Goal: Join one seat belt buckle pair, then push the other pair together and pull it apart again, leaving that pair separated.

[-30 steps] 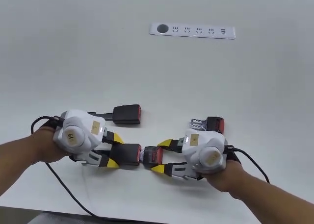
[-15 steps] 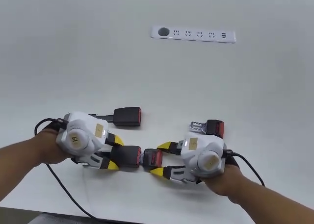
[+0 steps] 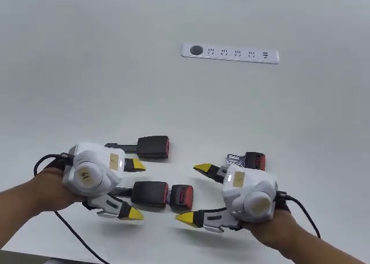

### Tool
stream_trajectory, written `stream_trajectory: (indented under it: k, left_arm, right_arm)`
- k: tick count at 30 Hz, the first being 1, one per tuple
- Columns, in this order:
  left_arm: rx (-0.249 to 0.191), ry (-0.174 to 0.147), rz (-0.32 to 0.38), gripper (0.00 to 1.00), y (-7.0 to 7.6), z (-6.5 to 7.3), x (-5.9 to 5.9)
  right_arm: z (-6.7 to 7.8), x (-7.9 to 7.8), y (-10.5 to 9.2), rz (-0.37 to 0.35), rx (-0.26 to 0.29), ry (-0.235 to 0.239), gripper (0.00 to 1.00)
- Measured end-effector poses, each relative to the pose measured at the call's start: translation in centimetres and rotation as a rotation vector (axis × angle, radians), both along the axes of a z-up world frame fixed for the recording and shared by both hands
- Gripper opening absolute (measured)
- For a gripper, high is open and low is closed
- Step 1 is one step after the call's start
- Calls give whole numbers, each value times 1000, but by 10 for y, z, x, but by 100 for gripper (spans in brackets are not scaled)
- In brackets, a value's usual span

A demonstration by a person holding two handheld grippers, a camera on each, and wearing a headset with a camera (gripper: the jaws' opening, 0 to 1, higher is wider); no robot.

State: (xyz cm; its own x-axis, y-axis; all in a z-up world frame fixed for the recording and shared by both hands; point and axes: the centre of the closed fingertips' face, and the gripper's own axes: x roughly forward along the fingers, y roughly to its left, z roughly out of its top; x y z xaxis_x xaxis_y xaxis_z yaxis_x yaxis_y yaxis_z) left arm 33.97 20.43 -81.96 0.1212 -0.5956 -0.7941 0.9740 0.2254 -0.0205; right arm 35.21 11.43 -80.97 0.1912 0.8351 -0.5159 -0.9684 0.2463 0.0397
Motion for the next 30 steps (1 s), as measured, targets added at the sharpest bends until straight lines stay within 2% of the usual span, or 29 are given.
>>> stream_trajectory:
  k: [2, 4, 6, 11, 15, 17, 19, 23, 25, 26, 30]
  left_arm:
    - [-3, -9, 7, 67, 2, 3, 5]
    - [3, -41, 21, 71, 5, 7, 15]
    - [-1, -55, 40, 73, 8, 11, 25]
    - [10, -84, 52, 74, 12, 14, 47]
    - [15, -124, 66, 74, 20, 17, 73]
    - [33, -122, 65, 74, 24, 17, 82]
    - [48, -142, 47, 73, 27, 20, 92]
    - [34, -141, 59, 72, 28, 25, 110]
    - [44, -129, 38, 72, 25, 20, 112]
    - [72, -119, 5, 72, 25, 12, 111]
    - [84, -90, -5, 69, 20, -1, 113]
  right_arm:
    - [5, 7, -10, -14, 4, -9, 69]
    - [7, 18, -24, -42, -15, -15, 71]
    - [9, 27, -38, -54, -21, -22, 70]
    - [3, 48, -73, -76, -87, -20, 70]
    - [0, 63, -99, -96, -115, -6, 69]
    - [-5, 68, -111, -100, -151, 5, 69]
    - [-6, 74, -120, -96, -157, 8, 69]
    - [-7, 80, -130, -104, -165, 41, 71]
    - [-7, 82, -133, -112, -161, 56, 71]
    - [-8, 83, -133, -113, -162, 59, 71]
    - [-16, 82, -134, -101, -181, 84, 70]
